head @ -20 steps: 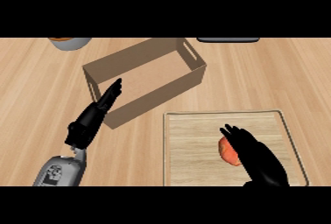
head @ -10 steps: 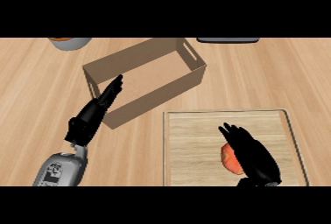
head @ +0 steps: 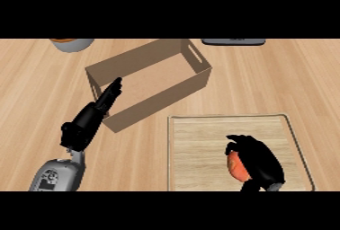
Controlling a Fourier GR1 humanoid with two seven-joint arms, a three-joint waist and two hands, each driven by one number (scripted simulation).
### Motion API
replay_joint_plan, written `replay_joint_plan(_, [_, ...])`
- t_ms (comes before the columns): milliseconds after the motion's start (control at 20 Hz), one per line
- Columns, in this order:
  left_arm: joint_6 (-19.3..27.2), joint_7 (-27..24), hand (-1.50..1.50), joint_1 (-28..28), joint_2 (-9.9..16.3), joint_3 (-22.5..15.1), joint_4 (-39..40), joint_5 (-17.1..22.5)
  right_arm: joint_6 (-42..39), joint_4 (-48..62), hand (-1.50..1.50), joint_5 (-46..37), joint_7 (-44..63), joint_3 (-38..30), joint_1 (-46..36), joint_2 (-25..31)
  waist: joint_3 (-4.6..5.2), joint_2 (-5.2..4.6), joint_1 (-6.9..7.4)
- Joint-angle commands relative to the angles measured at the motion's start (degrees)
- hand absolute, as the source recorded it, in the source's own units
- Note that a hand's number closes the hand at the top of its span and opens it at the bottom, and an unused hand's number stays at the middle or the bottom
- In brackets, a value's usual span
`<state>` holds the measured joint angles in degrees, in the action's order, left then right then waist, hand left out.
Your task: Pick the squash from the tray and place it in the cardboard box
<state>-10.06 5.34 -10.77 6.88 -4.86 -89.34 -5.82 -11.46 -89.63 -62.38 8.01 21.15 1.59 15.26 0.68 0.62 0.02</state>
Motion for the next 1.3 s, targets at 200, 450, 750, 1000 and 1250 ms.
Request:
replay_joint_plan(200, [0.01, -0.75, 0.0, 0.31, -0.4, 0.45, 0.34, -1.19, 10.6, 5.24, 1.5, -5.87, -3.75, -0.03, 0.2, -0.92, -0.68, -0.6, -0.08])
replay_joint_plan(450, [-0.87, -0.54, 0.0, -0.16, -1.74, -2.08, 0.21, -1.14, 2.09, 5.1, 1.5, -11.4, -4.05, 16.62, -11.35, -11.45, -0.65, -0.88, 2.4])
replay_joint_plan(750, [0.79, -1.44, 0.0, -1.82, -2.46, -1.38, 3.18, -2.57, 10.44, 8.02, 1.5, -8.51, 2.12, 23.63, -22.08, -15.1, -0.69, -0.75, 0.94])
replay_joint_plan(1000, [0.11, 1.24, 0.0, -0.68, -2.43, -1.1, 0.54, -1.82, 5.25, -1.57, 1.5, -5.01, 4.16, 23.08, -24.27, -15.21, -0.68, -0.5, 0.19])
replay_joint_plan(1250, [0.65, -1.24, 0.0, 0.74, -2.47, -0.86, 1.28, -2.49, -8.21, -20.28, 1.5, -0.88, 8.91, 24.1, -23.73, -15.23, -0.65, -0.31, -0.28])
